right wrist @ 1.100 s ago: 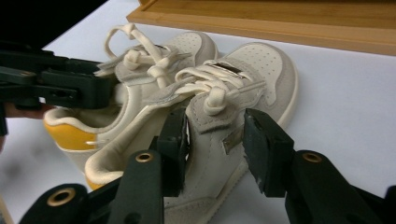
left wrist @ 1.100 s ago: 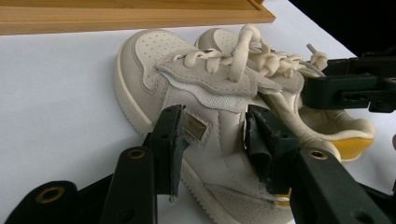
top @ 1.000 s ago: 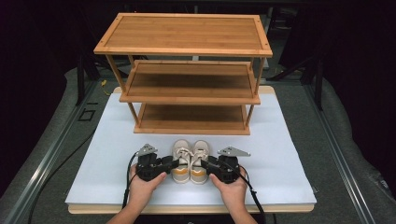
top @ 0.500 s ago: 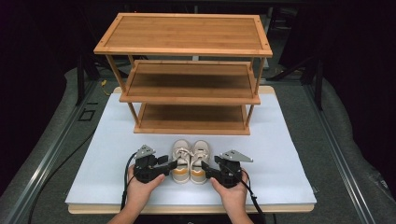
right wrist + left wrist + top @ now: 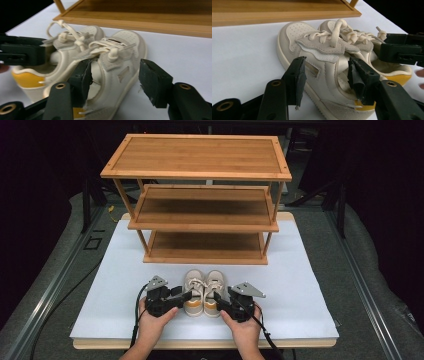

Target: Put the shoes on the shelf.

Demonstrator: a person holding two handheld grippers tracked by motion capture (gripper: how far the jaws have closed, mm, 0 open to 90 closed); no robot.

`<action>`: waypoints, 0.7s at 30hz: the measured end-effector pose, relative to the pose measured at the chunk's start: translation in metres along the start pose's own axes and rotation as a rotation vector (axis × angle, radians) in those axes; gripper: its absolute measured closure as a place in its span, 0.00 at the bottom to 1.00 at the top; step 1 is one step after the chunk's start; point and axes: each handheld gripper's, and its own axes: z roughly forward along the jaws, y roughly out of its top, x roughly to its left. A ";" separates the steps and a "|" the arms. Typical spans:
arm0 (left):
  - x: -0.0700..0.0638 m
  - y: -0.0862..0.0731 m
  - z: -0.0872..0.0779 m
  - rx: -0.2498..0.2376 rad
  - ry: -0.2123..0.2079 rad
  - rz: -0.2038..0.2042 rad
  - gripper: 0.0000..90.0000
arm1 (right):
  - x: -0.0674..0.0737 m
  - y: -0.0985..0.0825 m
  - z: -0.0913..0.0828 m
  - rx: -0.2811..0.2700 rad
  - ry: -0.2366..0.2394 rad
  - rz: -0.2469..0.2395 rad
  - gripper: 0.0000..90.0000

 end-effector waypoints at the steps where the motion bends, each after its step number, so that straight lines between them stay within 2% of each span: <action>1: -0.001 -0.001 0.000 -0.001 0.007 0.013 0.57 | 0.001 -0.001 -0.001 0.004 -0.018 -0.003 0.49; 3: -0.001 -0.003 0.001 -0.010 0.013 0.023 0.61 | 0.000 -0.003 -0.001 -0.001 -0.025 0.007 0.49; 6: -0.001 -0.005 0.003 -0.029 0.017 0.006 0.61 | -0.002 -0.006 0.000 0.002 -0.005 0.059 0.50; 8: -0.001 -0.006 0.005 -0.039 0.022 -0.008 0.60 | -0.004 -0.006 0.002 0.003 0.005 0.076 0.51; 15: 0.001 -0.011 0.010 -0.073 0.024 -0.049 0.56 | -0.004 -0.007 0.008 -0.004 0.020 0.098 0.51; 16: 0.001 -0.012 0.011 -0.078 0.023 -0.052 0.56 | -0.003 -0.007 0.009 -0.002 0.012 0.100 0.52; 18: 0.001 -0.013 0.012 -0.085 0.026 -0.061 0.56 | -0.003 -0.008 0.010 -0.002 0.026 0.106 0.56; 21: 0.000 -0.014 0.013 -0.094 0.033 -0.060 0.56 | -0.003 -0.009 0.011 -0.010 0.030 0.116 0.57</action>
